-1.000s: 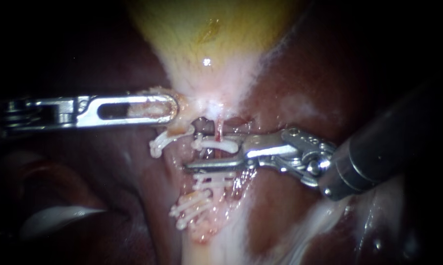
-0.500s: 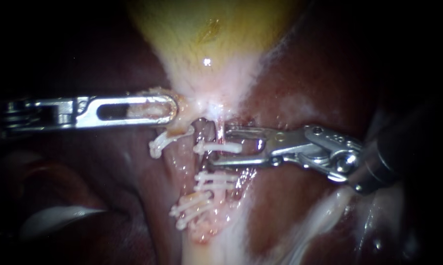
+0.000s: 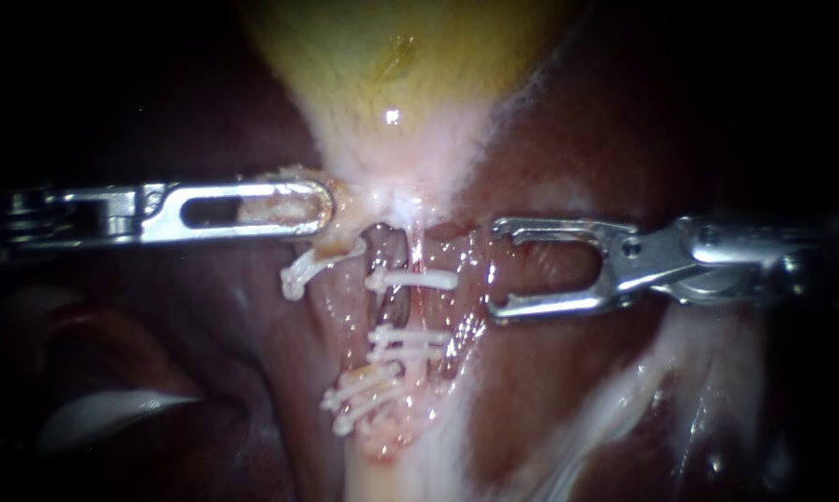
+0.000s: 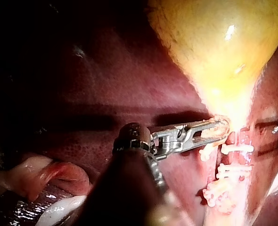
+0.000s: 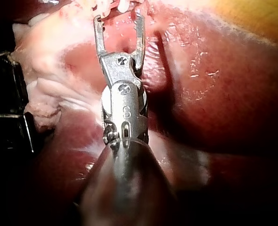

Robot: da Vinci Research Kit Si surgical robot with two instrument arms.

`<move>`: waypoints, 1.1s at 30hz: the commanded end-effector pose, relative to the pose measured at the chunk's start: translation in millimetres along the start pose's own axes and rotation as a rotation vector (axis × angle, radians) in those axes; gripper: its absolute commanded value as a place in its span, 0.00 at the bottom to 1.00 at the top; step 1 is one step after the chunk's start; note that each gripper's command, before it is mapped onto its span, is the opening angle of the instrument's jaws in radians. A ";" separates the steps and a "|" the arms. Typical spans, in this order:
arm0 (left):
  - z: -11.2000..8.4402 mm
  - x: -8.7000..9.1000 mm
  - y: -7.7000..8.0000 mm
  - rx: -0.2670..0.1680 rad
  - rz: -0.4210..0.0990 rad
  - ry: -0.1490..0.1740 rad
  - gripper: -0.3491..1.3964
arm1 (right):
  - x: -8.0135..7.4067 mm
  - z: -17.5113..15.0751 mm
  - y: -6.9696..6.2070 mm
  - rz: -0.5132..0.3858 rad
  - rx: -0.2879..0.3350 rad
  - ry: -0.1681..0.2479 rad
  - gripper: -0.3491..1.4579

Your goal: Going back third clip right tube

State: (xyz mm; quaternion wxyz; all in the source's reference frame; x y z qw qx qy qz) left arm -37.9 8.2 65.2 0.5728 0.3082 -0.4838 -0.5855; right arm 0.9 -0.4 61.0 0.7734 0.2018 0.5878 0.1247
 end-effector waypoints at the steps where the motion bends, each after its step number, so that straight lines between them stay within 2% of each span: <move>1: 0.1 0.0 0.0 0.000 0.000 0.000 0.00 | 0.0 -0.1 0.0 0.001 0.000 0.001 0.47; 8: 0.9 0.5 0.7 -0.001 0.004 -0.003 0.00 | -0.1 -0.4 -0.1 0.000 0.002 0.001 0.47; 17: 3.7 0.7 2.4 -0.007 0.009 -0.017 0.00 | -0.1 -0.4 -0.5 -0.001 0.003 0.001 0.47; 25: 5.9 1.3 3.9 -0.031 0.016 -0.011 0.00 | 0.0 -0.4 -0.7 -0.001 0.004 0.001 0.47; 33: 6.6 1.8 4.4 -0.043 0.020 -0.004 0.00 | 0.0 -0.5 -0.8 -0.001 0.004 0.001 0.47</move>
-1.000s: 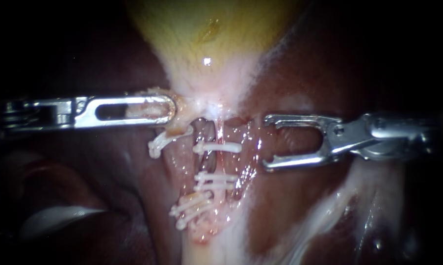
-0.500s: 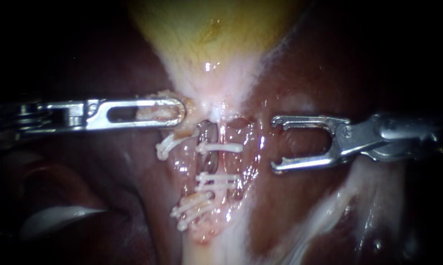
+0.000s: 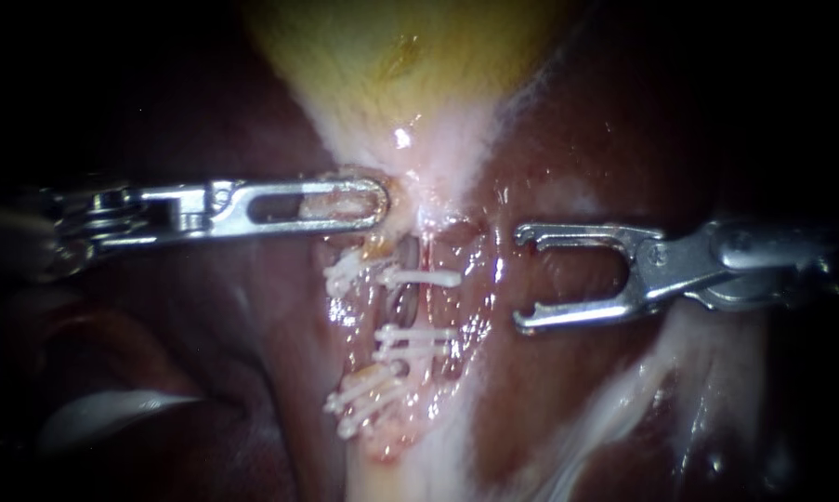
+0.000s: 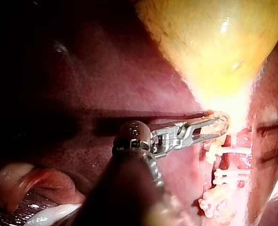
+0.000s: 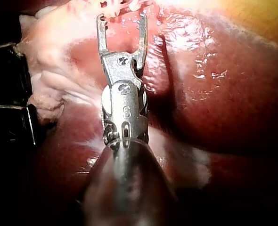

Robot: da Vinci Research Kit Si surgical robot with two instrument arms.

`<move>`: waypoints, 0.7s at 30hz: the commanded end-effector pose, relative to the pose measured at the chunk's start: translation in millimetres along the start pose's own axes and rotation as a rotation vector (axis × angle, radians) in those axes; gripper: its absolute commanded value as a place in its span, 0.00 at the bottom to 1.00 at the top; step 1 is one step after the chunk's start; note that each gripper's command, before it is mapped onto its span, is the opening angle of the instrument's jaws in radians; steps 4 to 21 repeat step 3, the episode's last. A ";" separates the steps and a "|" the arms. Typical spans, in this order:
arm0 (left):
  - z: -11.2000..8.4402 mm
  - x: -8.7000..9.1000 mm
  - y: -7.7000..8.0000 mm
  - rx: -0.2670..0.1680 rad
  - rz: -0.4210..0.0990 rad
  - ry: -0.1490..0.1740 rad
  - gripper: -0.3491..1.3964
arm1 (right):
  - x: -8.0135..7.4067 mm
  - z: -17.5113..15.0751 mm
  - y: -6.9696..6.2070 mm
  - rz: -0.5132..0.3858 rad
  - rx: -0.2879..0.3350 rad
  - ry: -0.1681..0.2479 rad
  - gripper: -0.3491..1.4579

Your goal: Going back third clip right tube

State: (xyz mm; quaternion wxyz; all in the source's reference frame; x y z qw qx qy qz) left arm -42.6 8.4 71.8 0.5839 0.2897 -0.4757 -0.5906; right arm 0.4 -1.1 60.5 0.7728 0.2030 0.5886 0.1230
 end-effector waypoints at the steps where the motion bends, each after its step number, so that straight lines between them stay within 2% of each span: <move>1: 0.0 0.0 0.0 -0.001 0.000 0.001 0.00 | 0.0 0.0 0.0 0.000 0.000 0.000 0.47; 21: -0.1 0.0 0.0 -0.001 0.000 0.001 0.00 | 0.0 0.0 0.0 0.000 0.000 0.000 0.47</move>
